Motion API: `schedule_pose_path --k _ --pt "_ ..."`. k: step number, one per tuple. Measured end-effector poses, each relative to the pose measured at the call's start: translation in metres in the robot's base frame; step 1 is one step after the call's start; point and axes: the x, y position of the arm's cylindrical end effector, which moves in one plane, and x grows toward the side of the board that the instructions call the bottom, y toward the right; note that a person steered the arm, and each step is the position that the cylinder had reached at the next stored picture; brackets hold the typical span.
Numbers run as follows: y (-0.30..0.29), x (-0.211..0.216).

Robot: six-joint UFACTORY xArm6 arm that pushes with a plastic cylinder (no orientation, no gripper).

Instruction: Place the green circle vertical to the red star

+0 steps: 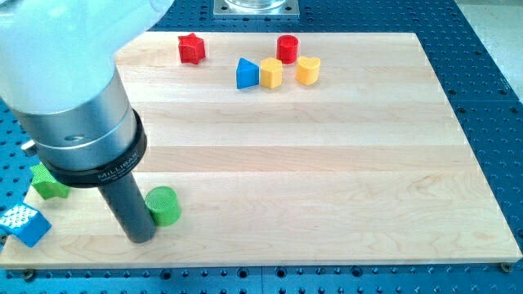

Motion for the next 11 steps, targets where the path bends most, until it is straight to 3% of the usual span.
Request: schedule_pose_path --k 4,5,6,7,10,11 --pt "0.066 -0.006" --pt "0.026 -0.039" --pt "-0.019 -0.105" --pt "-0.041 -0.124" --pt "0.013 -0.095" --pt "-0.007 -0.125"
